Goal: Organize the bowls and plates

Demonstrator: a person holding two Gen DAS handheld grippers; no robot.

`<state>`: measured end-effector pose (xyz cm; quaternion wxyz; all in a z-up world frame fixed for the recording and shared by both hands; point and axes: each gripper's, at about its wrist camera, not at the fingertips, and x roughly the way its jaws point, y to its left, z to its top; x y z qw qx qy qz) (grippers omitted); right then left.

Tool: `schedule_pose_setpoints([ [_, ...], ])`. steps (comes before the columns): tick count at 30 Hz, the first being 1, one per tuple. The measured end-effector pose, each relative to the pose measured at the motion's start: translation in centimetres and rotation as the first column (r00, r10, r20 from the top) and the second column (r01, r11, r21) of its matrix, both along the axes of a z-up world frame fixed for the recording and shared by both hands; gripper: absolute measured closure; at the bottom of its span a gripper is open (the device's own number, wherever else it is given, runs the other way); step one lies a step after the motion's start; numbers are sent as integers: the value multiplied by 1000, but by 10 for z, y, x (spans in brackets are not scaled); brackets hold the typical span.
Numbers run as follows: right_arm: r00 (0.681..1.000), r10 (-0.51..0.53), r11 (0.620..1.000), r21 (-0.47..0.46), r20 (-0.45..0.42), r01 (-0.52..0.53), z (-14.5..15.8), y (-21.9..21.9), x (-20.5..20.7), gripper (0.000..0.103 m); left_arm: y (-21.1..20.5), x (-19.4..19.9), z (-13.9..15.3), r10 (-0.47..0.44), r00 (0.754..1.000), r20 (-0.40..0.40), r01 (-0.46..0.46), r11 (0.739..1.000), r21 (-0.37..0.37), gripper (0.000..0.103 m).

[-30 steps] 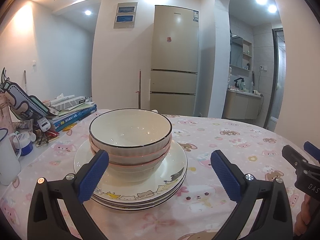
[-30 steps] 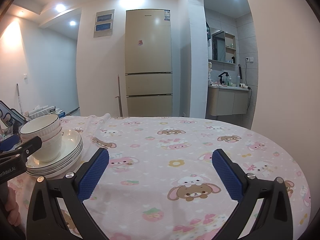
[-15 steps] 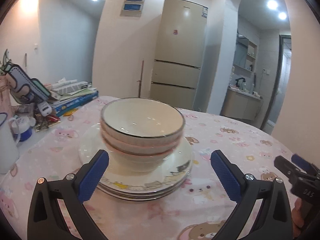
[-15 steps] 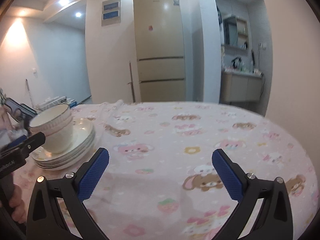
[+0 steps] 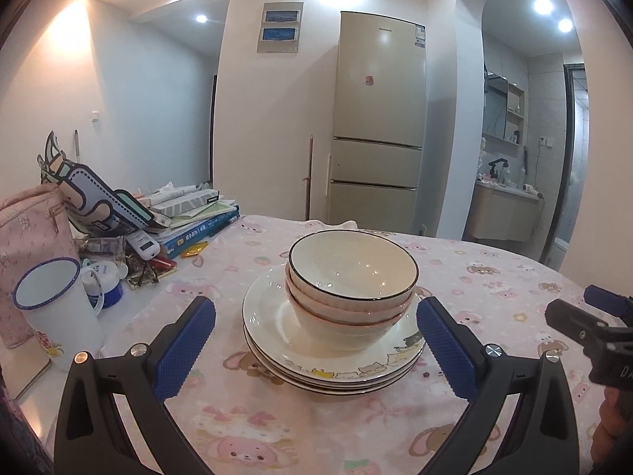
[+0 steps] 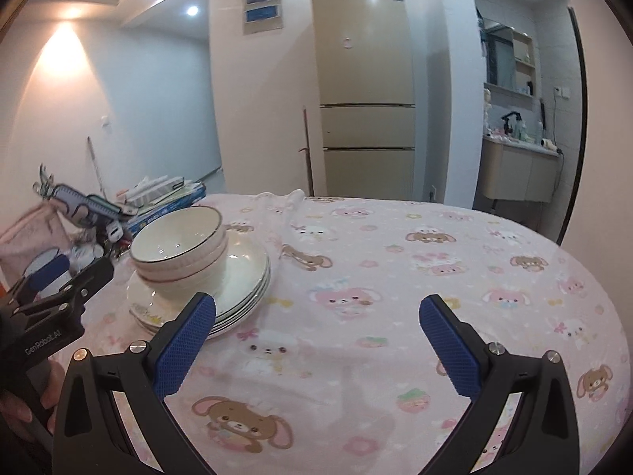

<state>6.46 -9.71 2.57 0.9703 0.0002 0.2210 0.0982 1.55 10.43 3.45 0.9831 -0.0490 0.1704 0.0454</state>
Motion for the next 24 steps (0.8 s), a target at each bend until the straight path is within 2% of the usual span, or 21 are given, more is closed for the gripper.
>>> schedule_pose_setpoints([
  [3,1000,16,999,-33,5,-16,0,11,-4,0,0,-2,-1,-1,1000,2,1,1000,8,0],
  [24,1000,-1,999,-41,4,1,-5,9,-5,0,-5,-3,-5,-14,1000,-7,14,1000,1,0],
])
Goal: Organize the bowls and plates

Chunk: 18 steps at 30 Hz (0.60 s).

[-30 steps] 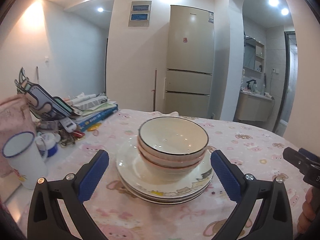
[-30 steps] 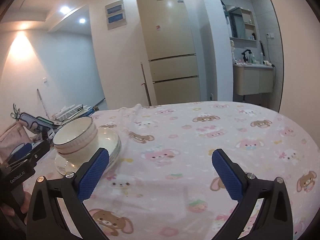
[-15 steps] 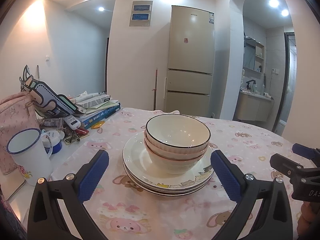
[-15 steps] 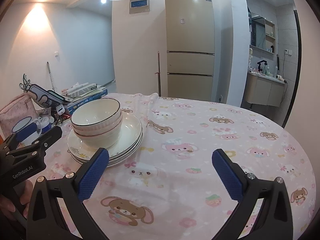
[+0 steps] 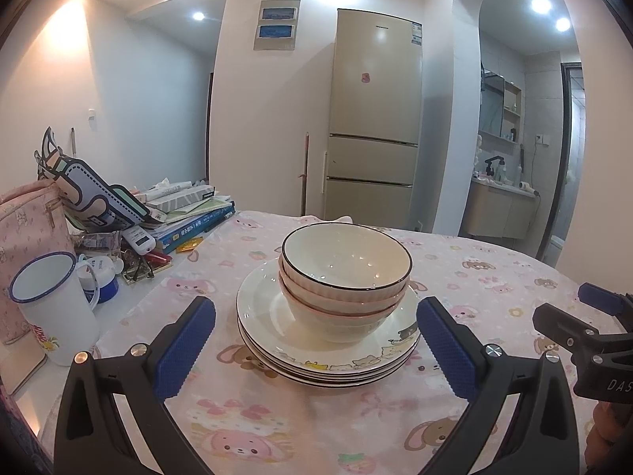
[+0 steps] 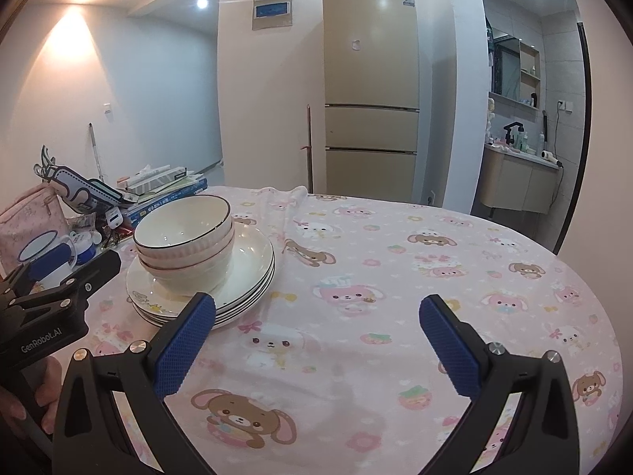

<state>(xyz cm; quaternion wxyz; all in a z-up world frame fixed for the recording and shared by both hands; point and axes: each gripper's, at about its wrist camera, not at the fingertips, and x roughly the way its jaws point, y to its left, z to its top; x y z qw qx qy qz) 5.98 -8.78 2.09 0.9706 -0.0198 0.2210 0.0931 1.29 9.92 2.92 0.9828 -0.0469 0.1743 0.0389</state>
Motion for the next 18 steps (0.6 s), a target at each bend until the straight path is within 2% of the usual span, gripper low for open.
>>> schedule_pose_setpoints([
  [15,1000,3,1000,2,4,-3,1,2,-1,0,1,-1,0,-1,1000,-6,1,1000,0,0],
  [18,1000,1,1000,2,6,-1,1,2,-2,0,0,-4,2,19,1000,5,-19,1000,19,0],
])
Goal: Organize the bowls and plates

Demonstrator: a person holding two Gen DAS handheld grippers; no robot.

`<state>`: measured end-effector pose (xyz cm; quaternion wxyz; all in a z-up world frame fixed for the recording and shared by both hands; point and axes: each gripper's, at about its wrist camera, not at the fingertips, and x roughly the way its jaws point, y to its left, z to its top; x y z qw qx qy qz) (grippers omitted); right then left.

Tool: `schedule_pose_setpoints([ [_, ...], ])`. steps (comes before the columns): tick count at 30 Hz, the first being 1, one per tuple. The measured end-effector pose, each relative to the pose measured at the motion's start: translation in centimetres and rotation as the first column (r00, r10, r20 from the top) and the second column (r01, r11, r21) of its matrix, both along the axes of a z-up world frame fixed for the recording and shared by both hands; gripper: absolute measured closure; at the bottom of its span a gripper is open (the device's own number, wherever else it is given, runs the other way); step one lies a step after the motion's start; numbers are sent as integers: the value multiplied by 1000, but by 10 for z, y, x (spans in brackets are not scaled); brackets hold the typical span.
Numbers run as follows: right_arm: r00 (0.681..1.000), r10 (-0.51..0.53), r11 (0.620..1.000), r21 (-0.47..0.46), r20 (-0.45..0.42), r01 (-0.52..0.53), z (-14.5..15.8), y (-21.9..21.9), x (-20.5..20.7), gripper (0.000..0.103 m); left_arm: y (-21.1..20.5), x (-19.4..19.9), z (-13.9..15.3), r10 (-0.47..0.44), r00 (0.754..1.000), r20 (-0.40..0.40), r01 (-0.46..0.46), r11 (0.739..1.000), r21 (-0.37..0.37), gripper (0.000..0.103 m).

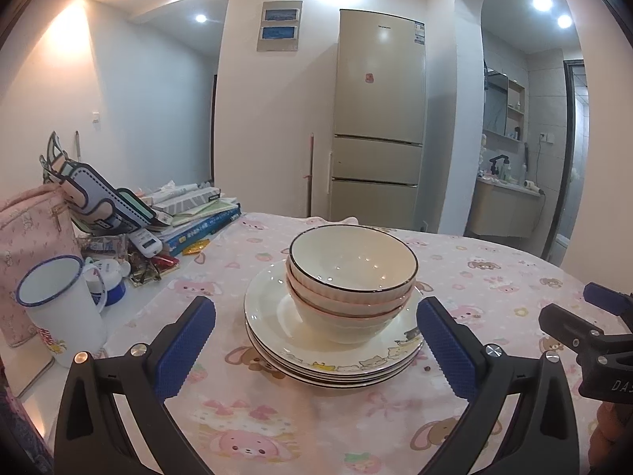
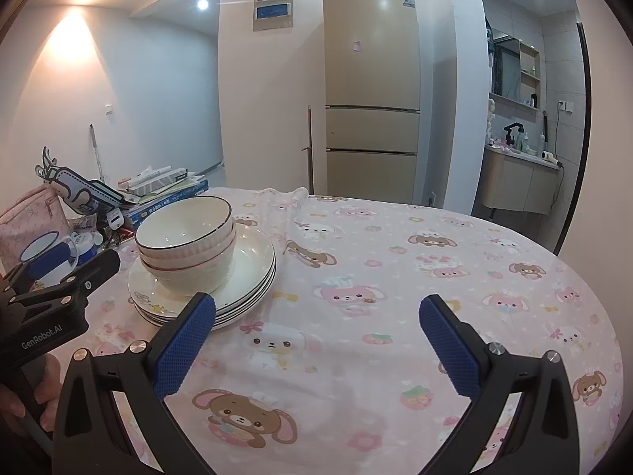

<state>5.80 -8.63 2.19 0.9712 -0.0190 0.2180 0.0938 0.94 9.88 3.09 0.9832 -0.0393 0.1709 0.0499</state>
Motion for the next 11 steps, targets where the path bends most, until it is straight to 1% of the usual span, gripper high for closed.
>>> schedule_pose_setpoints([
  [5,1000,-2,1000,1,0,2,-1,-1,1,0,-2,-2,4,-9,1000,5,9,1000,-1,0],
  [9,1000,-2,1000,1,1,2,0,-1,0,0,-5,-4,7,-2,1000,16,2,1000,22,0],
  [11,1000,-2,1000,-1,3,2,0,-2,0,0,-6,-4,7,-10,1000,15,9,1000,19,0],
])
